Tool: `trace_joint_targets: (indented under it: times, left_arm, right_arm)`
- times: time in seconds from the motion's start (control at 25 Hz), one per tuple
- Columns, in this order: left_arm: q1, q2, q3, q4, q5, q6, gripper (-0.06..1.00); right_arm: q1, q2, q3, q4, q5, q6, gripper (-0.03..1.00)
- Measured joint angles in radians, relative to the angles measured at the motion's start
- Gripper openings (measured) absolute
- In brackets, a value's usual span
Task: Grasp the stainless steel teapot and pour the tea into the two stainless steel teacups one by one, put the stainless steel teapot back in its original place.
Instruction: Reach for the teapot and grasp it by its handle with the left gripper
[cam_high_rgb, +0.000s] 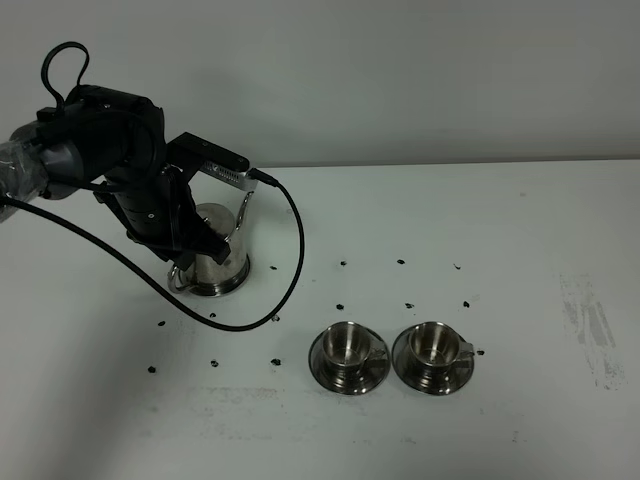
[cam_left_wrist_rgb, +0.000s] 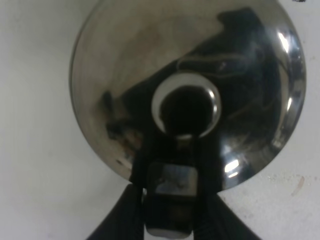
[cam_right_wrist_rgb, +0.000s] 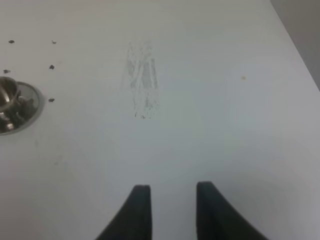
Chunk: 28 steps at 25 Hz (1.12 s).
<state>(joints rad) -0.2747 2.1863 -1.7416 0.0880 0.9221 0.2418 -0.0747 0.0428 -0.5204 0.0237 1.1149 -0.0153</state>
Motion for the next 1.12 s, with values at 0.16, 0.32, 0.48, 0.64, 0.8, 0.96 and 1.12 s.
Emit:
trace_joint_targets:
  times: [0.16, 0.32, 0.48, 0.64, 0.8, 0.96, 1.12]
  left_arm:
    - [0.0, 0.0, 0.0, 0.0, 0.0, 0.0, 0.22]
    - [0.0, 0.0, 0.0, 0.0, 0.0, 0.0, 0.22]
    - [0.0, 0.0, 0.0, 0.0, 0.005, 0.0, 0.22]
    - [0.0, 0.0, 0.0, 0.001, 0.007, 0.0, 0.22]
    - [0.0, 0.0, 0.0, 0.002, 0.008, 0.0, 0.22]
    - [0.0, 0.0, 0.0, 0.002, 0.008, 0.0, 0.22]
    - [0.0, 0.0, 0.0, 0.002, 0.008, 0.0, 0.22]
  right_arm:
    - [0.0, 0.0, 0.0, 0.0, 0.0, 0.0, 0.23]
    - [0.0, 0.0, 0.0, 0.0, 0.0, 0.0, 0.23]
    - [0.0, 0.0, -0.001, -0.001, -0.001, 0.0, 0.23]
    - [0.0, 0.0, -0.019, 0.022, -0.112, 0.0, 0.23]
    - [0.0, 0.0, -0.021, 0.109, -0.358, 0.0, 0.23]
    - [0.0, 0.0, -0.022, 0.129, -0.445, -0.035, 0.23]
    - [0.0, 0.0, -0.022, 0.106, -0.283, -0.083, 0.23]
